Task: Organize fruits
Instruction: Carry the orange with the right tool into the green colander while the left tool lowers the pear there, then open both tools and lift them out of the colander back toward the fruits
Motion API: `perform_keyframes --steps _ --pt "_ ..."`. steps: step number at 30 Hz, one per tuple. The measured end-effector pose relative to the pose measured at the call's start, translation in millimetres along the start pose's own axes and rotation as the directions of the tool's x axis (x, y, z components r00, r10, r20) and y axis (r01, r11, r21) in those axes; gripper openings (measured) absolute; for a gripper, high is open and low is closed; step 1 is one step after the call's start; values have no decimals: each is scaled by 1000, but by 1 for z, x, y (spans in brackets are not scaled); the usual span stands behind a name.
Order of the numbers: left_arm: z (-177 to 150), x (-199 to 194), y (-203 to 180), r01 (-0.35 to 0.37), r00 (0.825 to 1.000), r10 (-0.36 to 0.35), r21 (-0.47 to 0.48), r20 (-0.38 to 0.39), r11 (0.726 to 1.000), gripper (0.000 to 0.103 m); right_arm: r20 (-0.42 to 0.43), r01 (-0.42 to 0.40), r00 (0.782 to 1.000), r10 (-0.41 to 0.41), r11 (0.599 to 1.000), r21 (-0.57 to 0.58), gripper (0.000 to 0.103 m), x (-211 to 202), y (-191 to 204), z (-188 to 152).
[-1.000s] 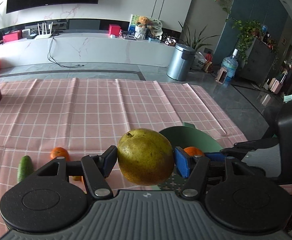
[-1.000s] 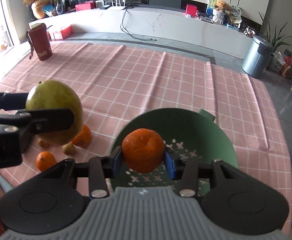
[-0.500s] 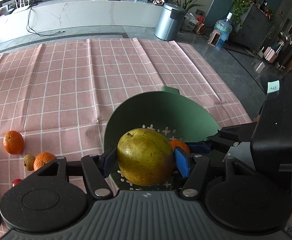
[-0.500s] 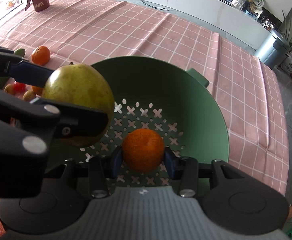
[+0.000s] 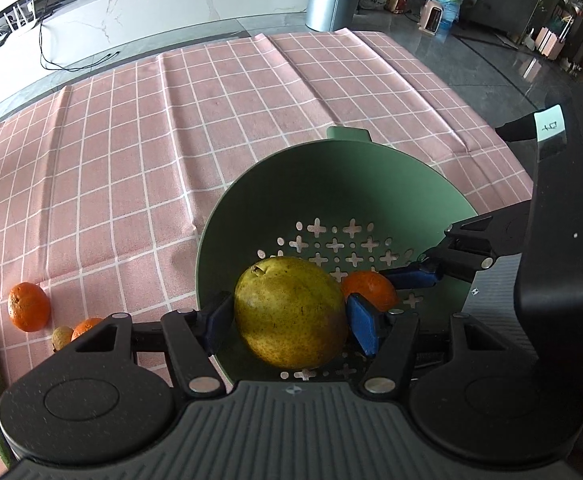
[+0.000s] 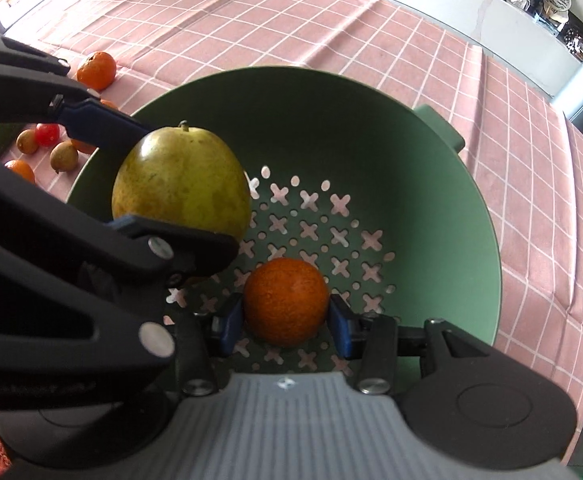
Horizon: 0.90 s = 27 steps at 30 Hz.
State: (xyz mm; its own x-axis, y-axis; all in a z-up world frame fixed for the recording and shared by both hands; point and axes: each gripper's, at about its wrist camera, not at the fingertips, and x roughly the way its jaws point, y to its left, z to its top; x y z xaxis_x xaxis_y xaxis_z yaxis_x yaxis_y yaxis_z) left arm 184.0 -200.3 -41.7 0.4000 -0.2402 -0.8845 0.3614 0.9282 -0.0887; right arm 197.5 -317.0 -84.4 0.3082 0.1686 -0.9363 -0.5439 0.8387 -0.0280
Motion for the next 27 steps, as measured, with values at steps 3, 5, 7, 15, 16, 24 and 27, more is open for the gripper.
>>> perform_keyframes --steps 3,5,7,15,16,24,27 --pt "2 2 -3 -16 1000 16 15 -12 1000 72 -10 -3 1000 3 1000 6 47 0 -1 -1" --pt "1 4 -5 -25 1000 26 32 -14 999 71 -13 6 1000 -6 1000 3 54 -1 -1 -2" --pt "0 6 -8 -40 999 40 55 -8 998 72 -22 7 1000 -7 1000 2 54 -1 0 -2" --pt "-3 -4 -1 16 1000 -16 17 4 1000 72 -33 -3 999 4 999 47 56 -3 1 -3" --pt "-3 -9 0 19 1000 -20 21 17 1000 72 -28 1 1000 0 999 46 57 -5 3 -3" --pt "-15 -72 19 31 990 -33 19 136 999 72 44 123 991 -123 992 2 69 -44 26 3" --pt "-25 -93 39 13 984 -12 -2 178 1000 72 123 150 981 -152 988 21 72 -71 41 3"
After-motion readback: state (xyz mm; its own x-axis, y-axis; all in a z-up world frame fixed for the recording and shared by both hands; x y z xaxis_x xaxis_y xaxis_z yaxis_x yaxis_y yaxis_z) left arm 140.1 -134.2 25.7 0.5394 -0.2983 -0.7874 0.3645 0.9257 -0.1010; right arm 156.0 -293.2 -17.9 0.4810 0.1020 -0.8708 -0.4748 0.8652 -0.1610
